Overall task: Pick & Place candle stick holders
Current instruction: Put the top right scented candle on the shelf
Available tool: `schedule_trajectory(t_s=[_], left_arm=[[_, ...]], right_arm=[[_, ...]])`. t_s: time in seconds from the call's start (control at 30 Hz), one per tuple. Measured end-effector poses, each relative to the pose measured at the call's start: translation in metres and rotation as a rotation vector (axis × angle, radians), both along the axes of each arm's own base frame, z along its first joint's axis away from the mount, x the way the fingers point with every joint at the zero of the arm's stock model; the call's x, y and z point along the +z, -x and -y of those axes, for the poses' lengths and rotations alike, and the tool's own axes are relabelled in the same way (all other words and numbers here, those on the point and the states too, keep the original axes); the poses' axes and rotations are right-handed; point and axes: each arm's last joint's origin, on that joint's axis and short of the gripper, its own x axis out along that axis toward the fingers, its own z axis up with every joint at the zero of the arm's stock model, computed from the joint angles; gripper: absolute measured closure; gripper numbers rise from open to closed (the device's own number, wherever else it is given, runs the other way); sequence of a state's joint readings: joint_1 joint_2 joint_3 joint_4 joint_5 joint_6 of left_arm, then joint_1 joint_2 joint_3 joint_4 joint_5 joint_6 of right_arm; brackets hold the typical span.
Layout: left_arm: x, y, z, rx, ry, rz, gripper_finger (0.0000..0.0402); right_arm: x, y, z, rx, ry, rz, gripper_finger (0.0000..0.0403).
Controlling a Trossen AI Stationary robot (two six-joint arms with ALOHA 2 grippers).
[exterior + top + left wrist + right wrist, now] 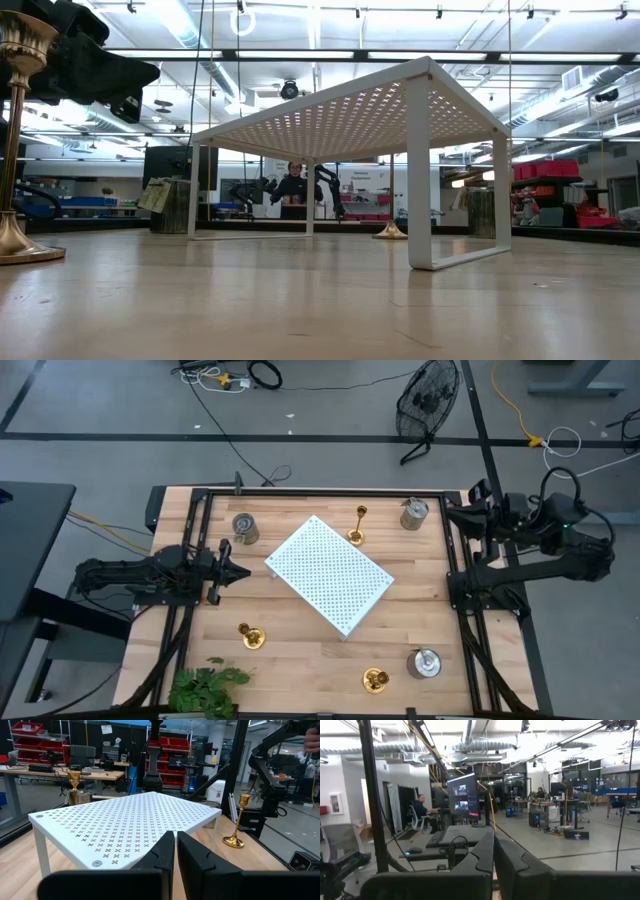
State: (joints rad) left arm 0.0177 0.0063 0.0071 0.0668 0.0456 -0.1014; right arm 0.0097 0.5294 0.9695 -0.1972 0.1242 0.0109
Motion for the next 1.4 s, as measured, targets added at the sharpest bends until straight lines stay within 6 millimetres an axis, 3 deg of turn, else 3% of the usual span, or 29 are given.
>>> schedule_trajectory(t_s=[0.83,1.4], left_arm=[[0.000,0.000,0.000,0.000,0.000,0.000,0.0376],[0.000,0.000,0.000,-0.001,0.000,0.000,0.0376]], right_arm=[[-0.001,-0.006,0.001,-0.023,0.053,-0.024,0.0385],[-0.010,-0.004,0.023,-0.286,0.088,-0.141,0.0385]])
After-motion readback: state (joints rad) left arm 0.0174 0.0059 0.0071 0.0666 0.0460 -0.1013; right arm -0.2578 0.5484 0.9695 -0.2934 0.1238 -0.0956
